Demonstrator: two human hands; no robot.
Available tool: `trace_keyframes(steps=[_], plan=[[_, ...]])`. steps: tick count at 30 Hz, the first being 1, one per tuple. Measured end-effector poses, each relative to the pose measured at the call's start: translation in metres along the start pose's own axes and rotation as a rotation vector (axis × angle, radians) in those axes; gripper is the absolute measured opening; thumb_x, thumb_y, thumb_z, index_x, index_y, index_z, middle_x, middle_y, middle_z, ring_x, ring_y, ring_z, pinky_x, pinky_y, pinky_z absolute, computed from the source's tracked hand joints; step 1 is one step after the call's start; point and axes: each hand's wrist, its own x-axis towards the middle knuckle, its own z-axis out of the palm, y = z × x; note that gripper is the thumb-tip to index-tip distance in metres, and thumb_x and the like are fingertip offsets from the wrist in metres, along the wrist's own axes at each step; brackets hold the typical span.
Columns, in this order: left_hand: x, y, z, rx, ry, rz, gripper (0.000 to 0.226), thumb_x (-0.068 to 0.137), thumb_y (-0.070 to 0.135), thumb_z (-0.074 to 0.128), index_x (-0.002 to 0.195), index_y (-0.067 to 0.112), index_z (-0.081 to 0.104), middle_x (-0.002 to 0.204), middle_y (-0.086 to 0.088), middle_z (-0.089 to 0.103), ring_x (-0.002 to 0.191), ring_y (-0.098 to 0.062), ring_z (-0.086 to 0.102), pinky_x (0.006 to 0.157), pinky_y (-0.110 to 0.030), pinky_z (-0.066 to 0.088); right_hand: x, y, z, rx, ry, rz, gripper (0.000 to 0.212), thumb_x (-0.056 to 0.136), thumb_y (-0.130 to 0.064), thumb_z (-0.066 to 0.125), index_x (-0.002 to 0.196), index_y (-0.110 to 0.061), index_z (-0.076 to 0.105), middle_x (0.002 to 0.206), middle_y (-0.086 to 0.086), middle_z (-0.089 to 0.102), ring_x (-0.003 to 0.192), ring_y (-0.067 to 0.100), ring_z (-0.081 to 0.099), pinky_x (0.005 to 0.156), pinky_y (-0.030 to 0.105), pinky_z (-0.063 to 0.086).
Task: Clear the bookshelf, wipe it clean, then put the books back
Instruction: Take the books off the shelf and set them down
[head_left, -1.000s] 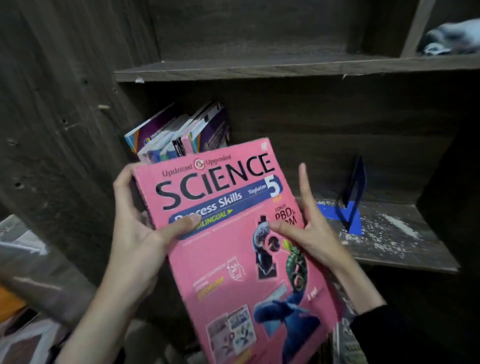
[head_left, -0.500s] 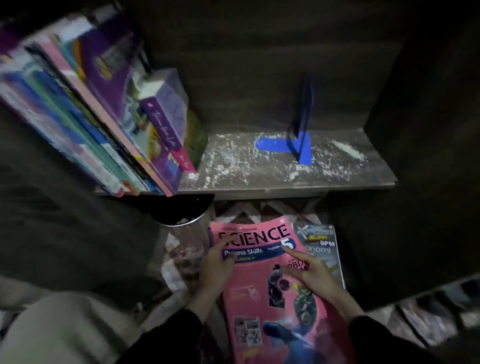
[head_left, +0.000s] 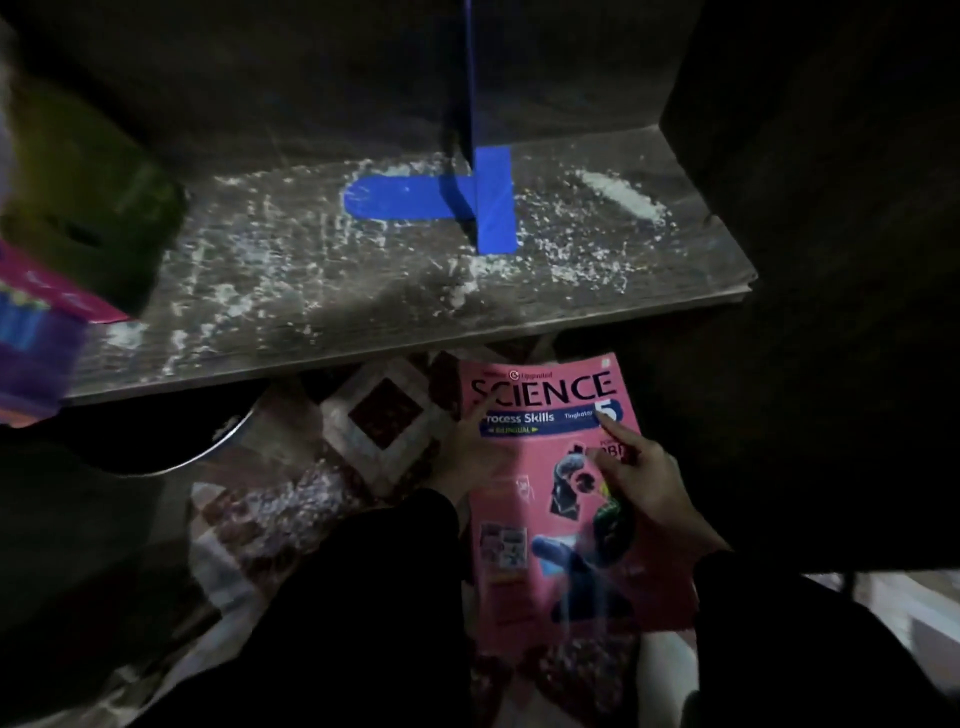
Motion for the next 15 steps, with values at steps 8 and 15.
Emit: trace_keyframes(steps=[8,15], plan=[[-0.014,0.01,0.004,0.201,0.096,-0.018,0.071,0.082,-0.015,0.061,0.144,0.01,0.037,0.106,-0.001,0.058,0.068,0.002,0.058,0.054,-0.006,0.046,-0.008,0.001,0.007,-0.105,-0.052,0.081,0.061,0.082,-0.068,0.051,0.136,-0.067,0.021,0.147,0.022,0.027,0.131,0.043,0.039,0.111,0.052,0.032],[-0.035,0.012,0.006,0.692,0.098,-0.155,0.07,0.086,0.031,0.056,0.148,0.039,0.025,0.147,-0.02,0.038,0.124,-0.037,0.049,0.098,-0.037,0.045,-0.014,-0.023,0.014,-0.46,0.0,0.115,0.065,0.095,-0.05,0.046,0.151,-0.041,0.014,0.137,0.023,0.032,0.127,0.039,0.036,0.105,0.047,0.035]])
